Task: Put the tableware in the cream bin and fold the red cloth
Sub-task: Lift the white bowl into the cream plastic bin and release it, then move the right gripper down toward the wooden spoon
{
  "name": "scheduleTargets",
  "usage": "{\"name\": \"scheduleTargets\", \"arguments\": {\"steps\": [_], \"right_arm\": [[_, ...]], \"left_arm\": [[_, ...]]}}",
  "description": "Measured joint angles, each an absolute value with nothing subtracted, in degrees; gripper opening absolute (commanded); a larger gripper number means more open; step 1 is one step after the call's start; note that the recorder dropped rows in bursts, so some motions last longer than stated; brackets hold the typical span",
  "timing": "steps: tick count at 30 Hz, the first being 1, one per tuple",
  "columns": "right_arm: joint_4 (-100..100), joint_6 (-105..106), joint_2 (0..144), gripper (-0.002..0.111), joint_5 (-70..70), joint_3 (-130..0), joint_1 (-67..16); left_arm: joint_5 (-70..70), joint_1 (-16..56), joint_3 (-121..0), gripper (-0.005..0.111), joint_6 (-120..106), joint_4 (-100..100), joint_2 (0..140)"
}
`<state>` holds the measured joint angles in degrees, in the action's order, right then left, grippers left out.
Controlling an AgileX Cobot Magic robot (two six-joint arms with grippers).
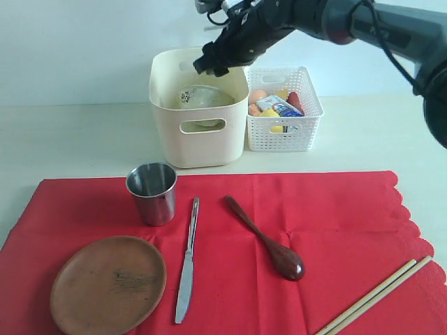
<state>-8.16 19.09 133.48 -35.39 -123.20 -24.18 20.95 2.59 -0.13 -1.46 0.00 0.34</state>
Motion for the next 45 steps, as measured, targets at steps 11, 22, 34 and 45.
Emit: {"name": "scheduleTargets", "arguments": {"steps": [11,22,34,45], "right_arm": [[-8.16,17.99,124.08,0.061,-50.83,-123.34,-24.18],[-8.24,18.51,115.55,0.057,-60.46,-117.4,-24.18],[-10.89,28.66,97.22,0.057,-55.62,-84.77,-24.18],[-12.76,32.59,96.97,0.057,-55.87,-76.46,-24.18]], "left_arm": [[20.95,2.59,-0.13,0.0,-1.46,0.0,0.34],[20.95,2.59,-0.13,0.0,-1.46,0.0,0.34],[20.95,2.59,-0.13,0.0,-1.46,0.0,0.34],[20.95,2.59,-0.13,0.0,-1.46,0.0,0.34]]}}
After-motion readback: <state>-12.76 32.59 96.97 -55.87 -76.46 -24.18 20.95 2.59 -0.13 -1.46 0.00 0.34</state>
